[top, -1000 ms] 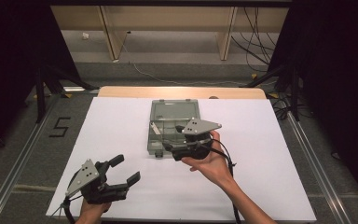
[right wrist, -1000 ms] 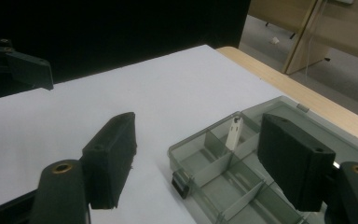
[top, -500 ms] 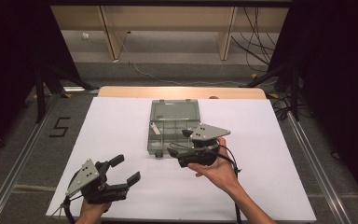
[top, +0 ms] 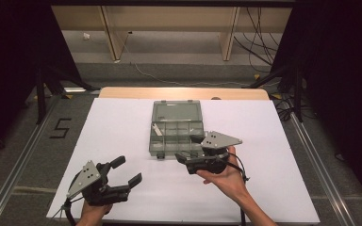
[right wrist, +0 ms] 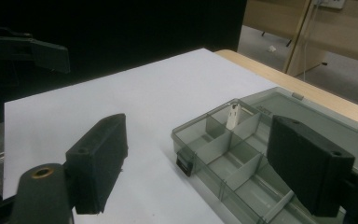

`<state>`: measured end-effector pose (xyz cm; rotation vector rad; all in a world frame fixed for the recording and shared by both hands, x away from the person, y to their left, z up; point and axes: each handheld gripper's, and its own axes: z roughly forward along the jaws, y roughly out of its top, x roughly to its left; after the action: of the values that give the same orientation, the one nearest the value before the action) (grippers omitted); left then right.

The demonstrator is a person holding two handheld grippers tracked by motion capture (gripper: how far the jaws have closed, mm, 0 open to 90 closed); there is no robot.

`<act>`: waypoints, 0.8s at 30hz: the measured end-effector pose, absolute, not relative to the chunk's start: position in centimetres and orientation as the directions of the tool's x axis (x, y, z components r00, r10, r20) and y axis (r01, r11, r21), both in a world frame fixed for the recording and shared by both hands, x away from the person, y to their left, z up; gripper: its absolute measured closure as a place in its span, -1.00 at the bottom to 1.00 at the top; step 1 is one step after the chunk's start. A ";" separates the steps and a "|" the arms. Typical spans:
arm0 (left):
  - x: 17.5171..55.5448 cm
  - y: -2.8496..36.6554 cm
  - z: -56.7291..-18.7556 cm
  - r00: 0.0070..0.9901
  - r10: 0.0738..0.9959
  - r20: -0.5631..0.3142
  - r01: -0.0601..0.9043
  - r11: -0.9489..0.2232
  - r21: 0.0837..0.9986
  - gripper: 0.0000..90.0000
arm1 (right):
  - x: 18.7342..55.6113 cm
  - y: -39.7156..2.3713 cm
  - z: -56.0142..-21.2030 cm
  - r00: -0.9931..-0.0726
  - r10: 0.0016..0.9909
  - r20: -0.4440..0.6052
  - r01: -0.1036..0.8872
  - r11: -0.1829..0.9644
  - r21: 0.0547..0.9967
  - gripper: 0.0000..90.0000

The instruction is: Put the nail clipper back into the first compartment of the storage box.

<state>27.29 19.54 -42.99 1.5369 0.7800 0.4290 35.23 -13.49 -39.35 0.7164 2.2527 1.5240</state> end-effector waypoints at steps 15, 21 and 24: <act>27.3 19.5 -43.0 0.700 0.690 -0.182 0.219 0.035 0.975 -0.67 | 34.1 -15.8 -41.0 -0.811 0.583 0.034 0.235 0.272 0.933 -0.53; 27.3 19.5 -43.0 0.701 0.689 -0.182 0.219 0.034 0.975 -0.67 | 33.3 -16.7 -41.3 -0.799 0.599 0.044 0.237 0.248 0.939 -0.54; 27.3 19.5 -43.0 0.701 0.689 -0.182 0.220 0.034 0.975 -0.67 | 33.0 -17.2 -41.3 -0.801 0.596 0.051 0.246 0.251 0.936 -0.56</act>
<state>27.26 19.48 -43.03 1.5315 0.7762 0.4233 32.98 -17.19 -41.34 0.7768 2.2136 1.5663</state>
